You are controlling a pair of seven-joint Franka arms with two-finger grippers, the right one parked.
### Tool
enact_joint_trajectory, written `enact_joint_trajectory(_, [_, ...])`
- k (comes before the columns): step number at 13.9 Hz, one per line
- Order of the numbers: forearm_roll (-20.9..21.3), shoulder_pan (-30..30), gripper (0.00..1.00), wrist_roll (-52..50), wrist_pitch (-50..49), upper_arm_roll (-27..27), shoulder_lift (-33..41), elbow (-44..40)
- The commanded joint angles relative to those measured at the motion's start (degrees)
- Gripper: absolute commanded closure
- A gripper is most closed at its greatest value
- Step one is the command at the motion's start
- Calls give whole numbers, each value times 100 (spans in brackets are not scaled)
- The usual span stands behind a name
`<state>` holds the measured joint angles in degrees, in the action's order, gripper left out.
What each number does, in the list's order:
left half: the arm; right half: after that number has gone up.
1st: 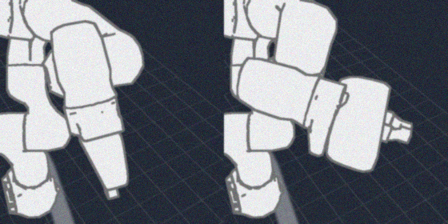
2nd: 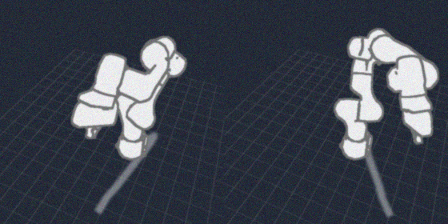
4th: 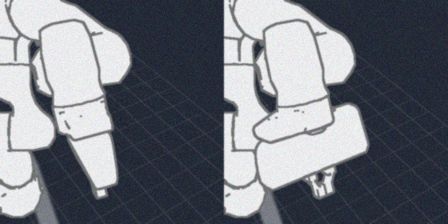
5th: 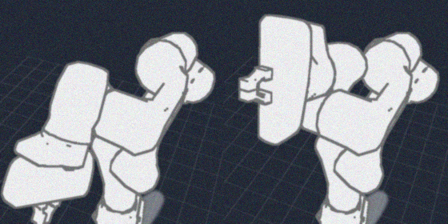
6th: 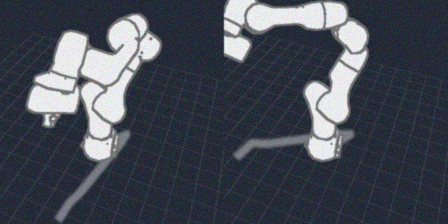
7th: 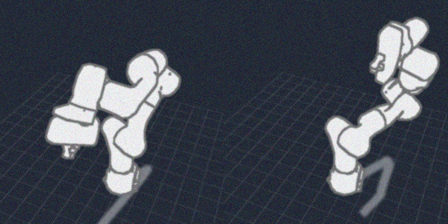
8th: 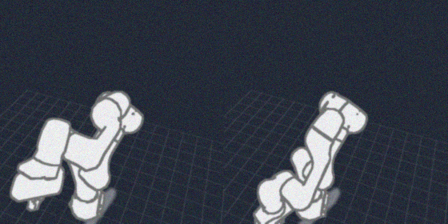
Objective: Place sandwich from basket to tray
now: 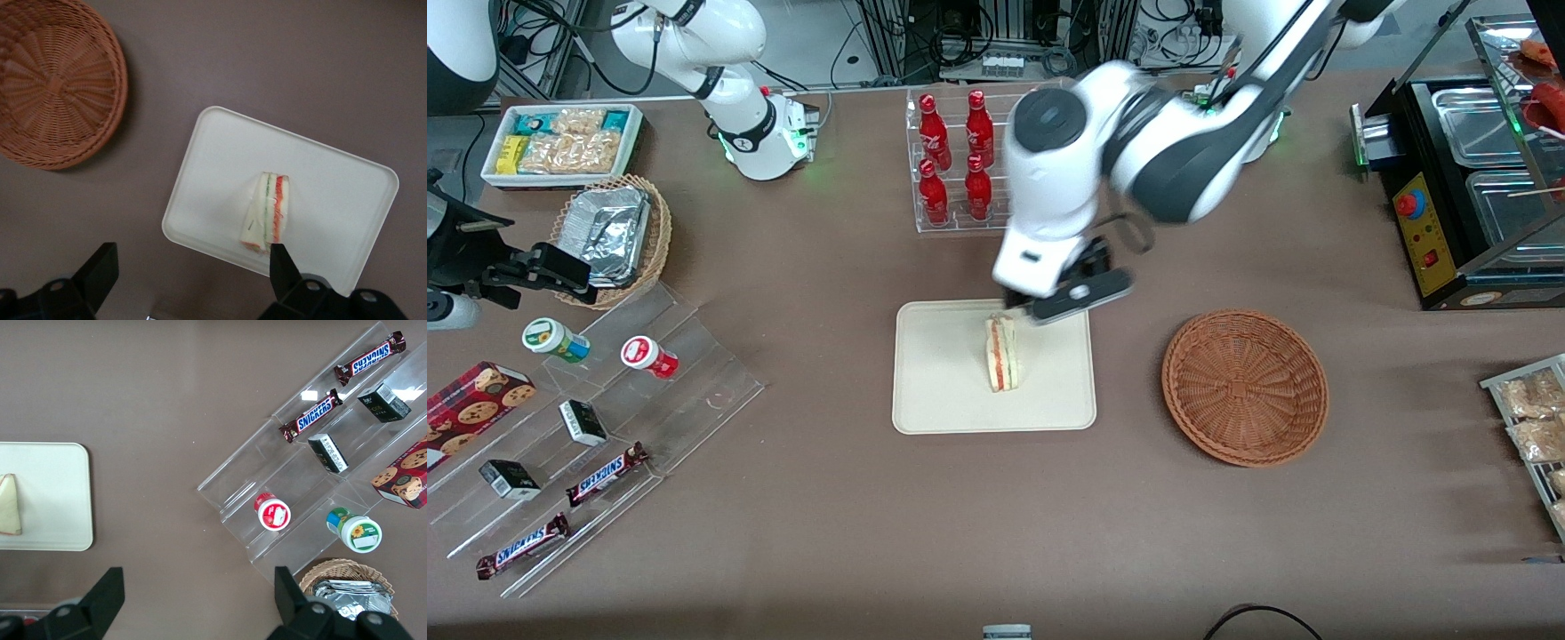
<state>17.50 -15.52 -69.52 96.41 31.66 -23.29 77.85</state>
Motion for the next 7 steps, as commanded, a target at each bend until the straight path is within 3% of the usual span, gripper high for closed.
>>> enact_joint_trajectory(1, [-203,557,0,43,-410,7,535,301])
enact_joint_trajectory(3, [-203,961,0,122,-649,-2,711,336])
enact_joint_trajectory(7, [-466,1989,0,1665,-939,7,992,389])
